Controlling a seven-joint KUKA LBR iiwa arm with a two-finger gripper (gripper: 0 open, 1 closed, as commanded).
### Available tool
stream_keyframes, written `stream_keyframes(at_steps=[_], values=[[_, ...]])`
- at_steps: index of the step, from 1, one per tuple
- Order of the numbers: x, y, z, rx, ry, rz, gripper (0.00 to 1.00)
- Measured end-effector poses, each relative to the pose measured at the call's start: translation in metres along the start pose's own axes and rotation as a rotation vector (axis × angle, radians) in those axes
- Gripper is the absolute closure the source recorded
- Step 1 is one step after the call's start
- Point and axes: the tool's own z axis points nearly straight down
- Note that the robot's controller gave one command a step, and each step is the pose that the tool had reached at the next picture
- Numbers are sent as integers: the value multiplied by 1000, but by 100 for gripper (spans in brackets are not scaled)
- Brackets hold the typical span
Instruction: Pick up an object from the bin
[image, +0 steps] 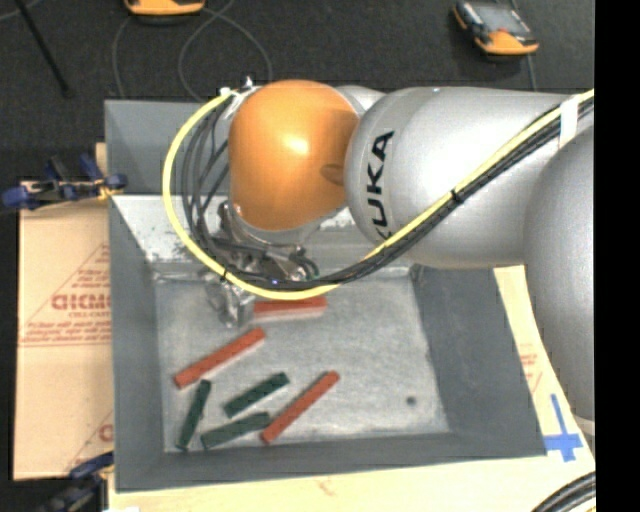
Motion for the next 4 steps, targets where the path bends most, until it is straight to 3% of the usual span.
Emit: stream_keyframes(at_steps=[1, 2, 3, 4], values=[[2, 1, 5, -4, 9, 1, 0], [4, 28, 161, -7, 16, -252, 0], [2, 27, 157, -6, 9, -247, 100], [26, 33, -22, -1, 2, -257, 100]])
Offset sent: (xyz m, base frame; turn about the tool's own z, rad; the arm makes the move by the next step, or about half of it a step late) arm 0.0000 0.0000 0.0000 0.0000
